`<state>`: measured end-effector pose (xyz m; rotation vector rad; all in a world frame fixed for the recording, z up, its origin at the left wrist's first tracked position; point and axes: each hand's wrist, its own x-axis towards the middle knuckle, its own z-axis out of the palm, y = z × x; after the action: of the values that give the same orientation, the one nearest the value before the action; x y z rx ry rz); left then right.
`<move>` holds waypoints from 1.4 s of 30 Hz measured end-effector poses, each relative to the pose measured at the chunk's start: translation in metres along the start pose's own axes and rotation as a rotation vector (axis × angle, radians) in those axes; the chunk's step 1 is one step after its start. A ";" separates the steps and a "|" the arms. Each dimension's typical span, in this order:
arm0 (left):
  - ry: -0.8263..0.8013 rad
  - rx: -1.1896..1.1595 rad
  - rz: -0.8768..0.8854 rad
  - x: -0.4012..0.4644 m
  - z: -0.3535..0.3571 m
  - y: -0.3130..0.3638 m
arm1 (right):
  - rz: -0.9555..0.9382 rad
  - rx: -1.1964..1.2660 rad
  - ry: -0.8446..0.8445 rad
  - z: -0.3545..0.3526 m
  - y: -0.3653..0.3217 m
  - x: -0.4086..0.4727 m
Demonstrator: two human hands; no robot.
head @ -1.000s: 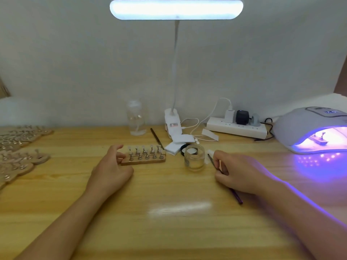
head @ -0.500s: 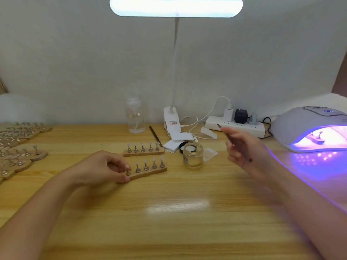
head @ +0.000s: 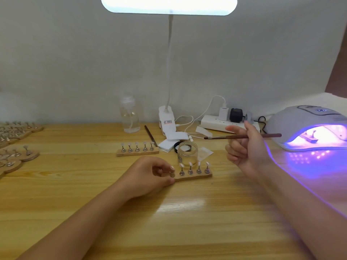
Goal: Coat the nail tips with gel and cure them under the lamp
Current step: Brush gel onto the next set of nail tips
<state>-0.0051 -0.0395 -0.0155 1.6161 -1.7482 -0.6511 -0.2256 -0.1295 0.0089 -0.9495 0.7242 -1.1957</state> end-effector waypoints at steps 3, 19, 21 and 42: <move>0.036 0.021 -0.012 0.004 0.002 -0.001 | -0.010 -0.119 -0.022 0.007 -0.001 -0.002; 0.192 -0.164 0.039 0.008 0.014 -0.006 | -0.425 -1.051 -0.080 0.051 0.000 0.028; 0.189 -0.178 0.047 0.008 0.014 -0.007 | -0.448 -1.128 -0.079 0.054 0.004 0.032; 0.194 -0.176 0.048 0.006 0.014 -0.003 | -0.403 -0.949 0.081 0.036 -0.004 0.036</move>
<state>-0.0134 -0.0464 -0.0259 1.4614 -1.5403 -0.5871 -0.1877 -0.1573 0.0292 -1.9052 1.2475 -1.2347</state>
